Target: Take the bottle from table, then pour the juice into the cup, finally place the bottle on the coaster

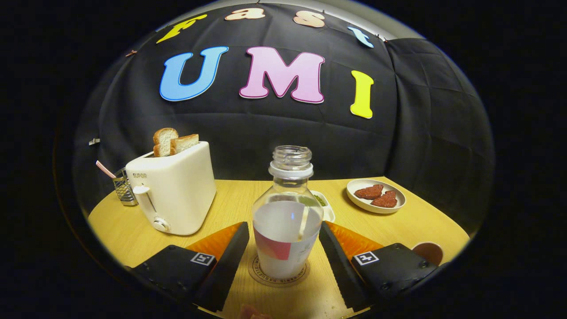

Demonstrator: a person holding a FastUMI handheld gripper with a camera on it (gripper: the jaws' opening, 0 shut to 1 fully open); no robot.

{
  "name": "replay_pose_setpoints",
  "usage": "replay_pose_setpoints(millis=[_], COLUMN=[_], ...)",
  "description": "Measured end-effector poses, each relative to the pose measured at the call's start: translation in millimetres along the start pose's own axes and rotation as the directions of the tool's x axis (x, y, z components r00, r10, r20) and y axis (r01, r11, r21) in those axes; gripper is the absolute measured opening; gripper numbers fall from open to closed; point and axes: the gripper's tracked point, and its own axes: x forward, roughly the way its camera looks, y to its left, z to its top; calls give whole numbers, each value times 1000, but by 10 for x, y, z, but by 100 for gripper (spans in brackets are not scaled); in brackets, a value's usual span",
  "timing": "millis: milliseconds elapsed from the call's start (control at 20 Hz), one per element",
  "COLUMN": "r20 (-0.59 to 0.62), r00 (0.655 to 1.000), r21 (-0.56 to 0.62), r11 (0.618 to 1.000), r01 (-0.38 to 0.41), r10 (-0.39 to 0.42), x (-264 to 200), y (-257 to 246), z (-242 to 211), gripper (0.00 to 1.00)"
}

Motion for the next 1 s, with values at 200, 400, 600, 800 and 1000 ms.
replay_pose_setpoints(millis=[200,400,600,800,1000], r20=[-20,45,118,207,252], r00=[1000,999,992,978,963], r21=[23,68,69,27,14], r11=[1000,997,997,999,995], r01=[0,-22,-47,-44,-101], r10=[0,19,39,38,94], x=[-414,-971,-1639,-2305,-2837], y=[-77,-138,-233,-364,-208], z=[145,669,1229,1701,1944], gripper=[97,97,97,97,97])
